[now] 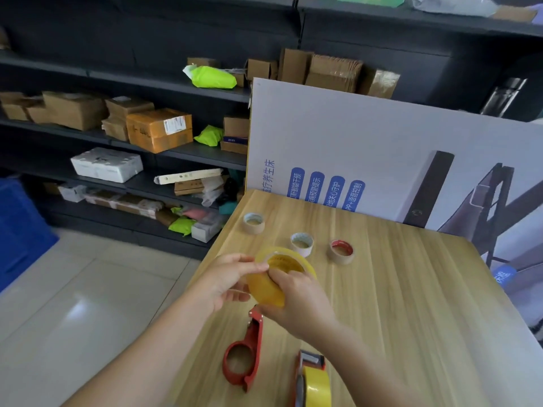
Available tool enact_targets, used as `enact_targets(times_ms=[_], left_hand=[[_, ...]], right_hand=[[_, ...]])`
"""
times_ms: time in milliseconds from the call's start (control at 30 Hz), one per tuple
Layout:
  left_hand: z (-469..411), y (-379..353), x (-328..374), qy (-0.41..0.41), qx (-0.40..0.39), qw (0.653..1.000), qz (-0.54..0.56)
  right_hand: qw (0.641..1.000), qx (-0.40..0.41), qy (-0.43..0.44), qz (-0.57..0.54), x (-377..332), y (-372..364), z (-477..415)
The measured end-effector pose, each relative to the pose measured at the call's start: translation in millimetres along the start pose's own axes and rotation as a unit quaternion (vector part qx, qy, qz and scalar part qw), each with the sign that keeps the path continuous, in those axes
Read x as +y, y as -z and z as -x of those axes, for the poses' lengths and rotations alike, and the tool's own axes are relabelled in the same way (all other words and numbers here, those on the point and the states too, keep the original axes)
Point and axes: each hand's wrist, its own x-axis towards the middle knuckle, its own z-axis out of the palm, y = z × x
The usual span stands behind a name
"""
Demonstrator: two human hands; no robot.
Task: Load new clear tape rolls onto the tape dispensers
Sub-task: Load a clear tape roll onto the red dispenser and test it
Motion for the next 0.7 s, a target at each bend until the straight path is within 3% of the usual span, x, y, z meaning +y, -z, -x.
enact_targets(times_ms=[167, 267, 367, 533, 700], left_hand=[[-24, 34, -35, 0.046, 0.001, 0.999, -0.026], [-37, 59, -56, 0.082, -0.023, 0.995, -0.058], [-50, 80, -73, 0.114, -0.069, 0.986, -0.096], [-72, 95, -96, 0.144, -0.143, 0.965, -0.164], [-95, 98, -112, 0.148, -0.176, 0.95, -0.213]], right_hand=[[0.989, -0.055, -0.084, -0.109, -3, -34, -6], [0.966, -0.02, -0.188, -0.179, 0, -56, -11], [0.944, -0.027, -0.285, -0.161, 7, -83, -14], [0.893, -0.16, -0.408, -0.101, 20, -134, -7], [0.863, -0.23, -0.443, -0.077, 24, -156, 3]])
